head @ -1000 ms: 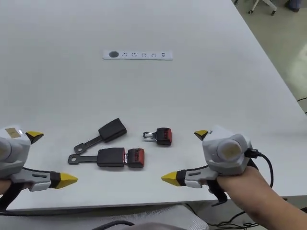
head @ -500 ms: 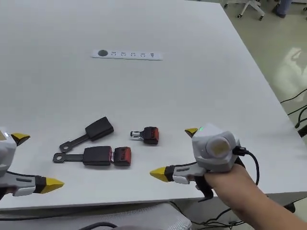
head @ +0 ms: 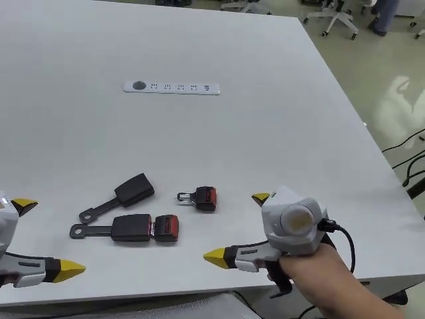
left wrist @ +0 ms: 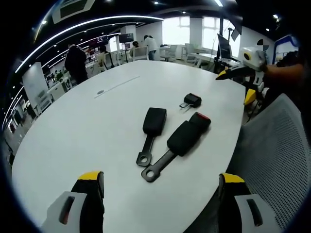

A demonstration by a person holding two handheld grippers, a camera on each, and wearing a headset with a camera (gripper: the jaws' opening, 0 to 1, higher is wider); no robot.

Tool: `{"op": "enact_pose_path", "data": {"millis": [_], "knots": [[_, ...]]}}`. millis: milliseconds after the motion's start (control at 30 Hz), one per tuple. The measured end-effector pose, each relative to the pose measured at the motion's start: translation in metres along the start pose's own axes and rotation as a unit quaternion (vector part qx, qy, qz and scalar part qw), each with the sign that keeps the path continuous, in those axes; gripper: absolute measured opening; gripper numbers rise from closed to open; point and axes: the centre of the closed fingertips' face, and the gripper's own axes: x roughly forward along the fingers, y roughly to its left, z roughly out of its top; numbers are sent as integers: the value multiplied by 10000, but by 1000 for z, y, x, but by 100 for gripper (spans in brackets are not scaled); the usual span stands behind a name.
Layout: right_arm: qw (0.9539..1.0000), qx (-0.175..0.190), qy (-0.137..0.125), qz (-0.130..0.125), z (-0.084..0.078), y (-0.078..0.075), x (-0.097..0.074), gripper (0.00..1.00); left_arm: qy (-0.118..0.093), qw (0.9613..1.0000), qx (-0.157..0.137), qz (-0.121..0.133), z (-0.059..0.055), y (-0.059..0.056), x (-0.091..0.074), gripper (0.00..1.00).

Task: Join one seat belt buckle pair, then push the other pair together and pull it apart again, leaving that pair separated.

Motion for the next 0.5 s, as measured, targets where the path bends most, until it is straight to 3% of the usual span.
{"op": "enact_pose_path", "data": {"millis": [500], "knots": [[10000,7,21,8,-6,6,-1,96,-44,10000,12,20,-1,1,1,100]]}}
